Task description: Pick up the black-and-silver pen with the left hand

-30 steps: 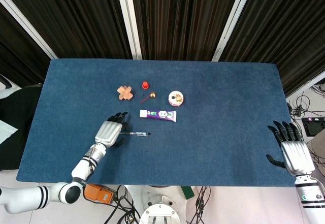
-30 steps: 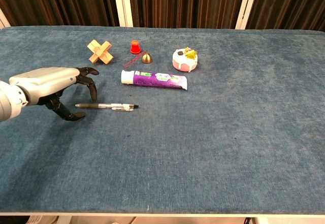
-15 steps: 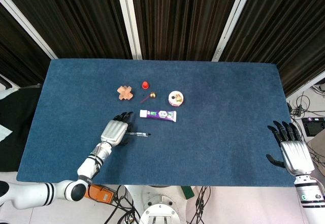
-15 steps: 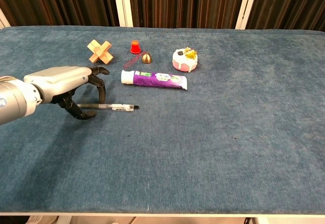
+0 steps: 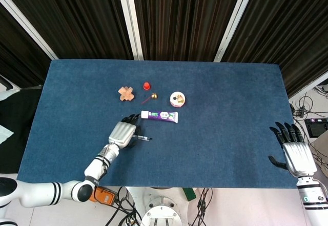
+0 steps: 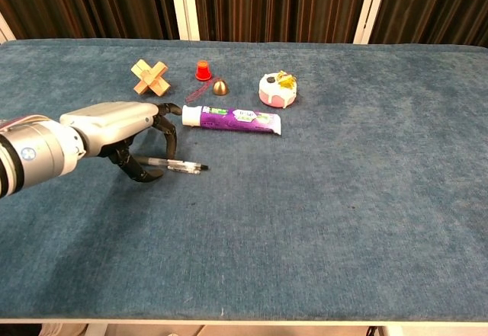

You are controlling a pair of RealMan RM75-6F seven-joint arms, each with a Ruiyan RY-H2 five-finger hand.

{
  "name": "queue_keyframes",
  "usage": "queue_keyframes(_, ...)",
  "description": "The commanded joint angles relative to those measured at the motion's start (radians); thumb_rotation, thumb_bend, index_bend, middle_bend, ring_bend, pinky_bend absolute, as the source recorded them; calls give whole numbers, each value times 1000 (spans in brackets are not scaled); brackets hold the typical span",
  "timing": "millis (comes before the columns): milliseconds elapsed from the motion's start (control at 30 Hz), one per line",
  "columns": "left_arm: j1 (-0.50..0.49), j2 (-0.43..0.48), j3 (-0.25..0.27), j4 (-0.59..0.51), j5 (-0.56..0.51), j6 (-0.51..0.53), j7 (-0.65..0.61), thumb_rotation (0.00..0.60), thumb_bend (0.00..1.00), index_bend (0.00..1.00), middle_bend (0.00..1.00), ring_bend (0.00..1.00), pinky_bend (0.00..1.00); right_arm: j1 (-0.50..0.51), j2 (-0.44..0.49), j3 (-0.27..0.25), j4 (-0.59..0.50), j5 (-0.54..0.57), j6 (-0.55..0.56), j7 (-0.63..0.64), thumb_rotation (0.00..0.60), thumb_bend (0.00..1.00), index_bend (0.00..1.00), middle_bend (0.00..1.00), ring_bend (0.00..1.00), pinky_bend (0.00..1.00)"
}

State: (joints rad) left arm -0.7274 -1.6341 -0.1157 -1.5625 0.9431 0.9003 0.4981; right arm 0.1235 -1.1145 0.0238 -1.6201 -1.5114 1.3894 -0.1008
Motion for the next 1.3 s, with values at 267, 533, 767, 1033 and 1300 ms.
queue_keyframes(267,-21,-23,5,15,-17,9,13,600,335,509,59,0,167,0,1,0,0,0,0,4,600,360,198,119,35,41)
queue_keyframes(533,-29,-29,6,29,-13,15,2,600,431,561,101,0,167,1,2,0,1,-1,-1,6,600,360,198,119,35,41)
queue_keyframes(767,-31,-15,12,26,-6,19,-6,600,491,580,116,0,167,1,2,0,0,0,-1,8,600,359,197,119,35,41)
queue_keyframes(1033,-19,86,14,-88,46,62,-9,600,501,581,128,0,167,1,3,0,-1,1,-1,8,600,360,196,119,35,41)
queue_keyframes(1300,7,326,-39,-326,113,23,-204,600,496,581,128,0,167,0,2,0,-3,2,0,5,600,359,196,119,35,41)
